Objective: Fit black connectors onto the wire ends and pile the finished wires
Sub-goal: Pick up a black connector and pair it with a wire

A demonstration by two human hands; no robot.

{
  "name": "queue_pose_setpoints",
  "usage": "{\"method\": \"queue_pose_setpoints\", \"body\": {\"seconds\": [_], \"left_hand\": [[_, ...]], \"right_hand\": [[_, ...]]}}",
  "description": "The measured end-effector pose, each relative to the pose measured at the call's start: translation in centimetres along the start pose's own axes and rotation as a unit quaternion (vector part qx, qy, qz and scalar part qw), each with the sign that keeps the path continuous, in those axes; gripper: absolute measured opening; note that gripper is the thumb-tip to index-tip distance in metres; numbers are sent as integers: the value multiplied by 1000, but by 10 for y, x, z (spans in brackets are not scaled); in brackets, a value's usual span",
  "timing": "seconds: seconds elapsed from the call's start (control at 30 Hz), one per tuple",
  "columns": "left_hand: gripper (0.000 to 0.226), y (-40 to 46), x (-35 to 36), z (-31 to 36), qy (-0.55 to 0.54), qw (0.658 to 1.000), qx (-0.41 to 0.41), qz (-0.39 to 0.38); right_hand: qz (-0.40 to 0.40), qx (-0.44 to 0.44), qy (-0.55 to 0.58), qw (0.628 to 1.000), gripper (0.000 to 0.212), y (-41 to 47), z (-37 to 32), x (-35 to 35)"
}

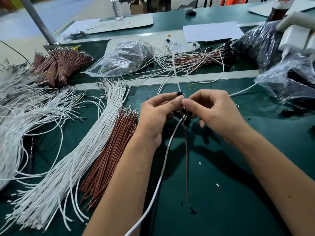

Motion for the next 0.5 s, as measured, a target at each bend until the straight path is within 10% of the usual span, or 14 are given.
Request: {"method": "queue_pose_setpoints", "body": {"seconds": [0.23,0.4,0.5], "left_hand": [[22,0,6,0,-76,996,-37,9],[20,7,-10,8,-143,987,-32,60],[15,6,-10,10,-121,991,-29,42]], "right_hand": [[-47,-34,-6,998,11,-5,-11,0],[-362,49,-166,916,18,-23,-6,3],[-341,76,-142,926,20,-22,-3,5]]}}
Point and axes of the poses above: each hand's wrist, its own y-axis towards the middle knuckle, its own x-axis out of the palm, z = x × y, the point moved 5 cm from there along y, towards the middle knuckle, and after that the axes turned 15 degrees about x, right-handed, at the moved point
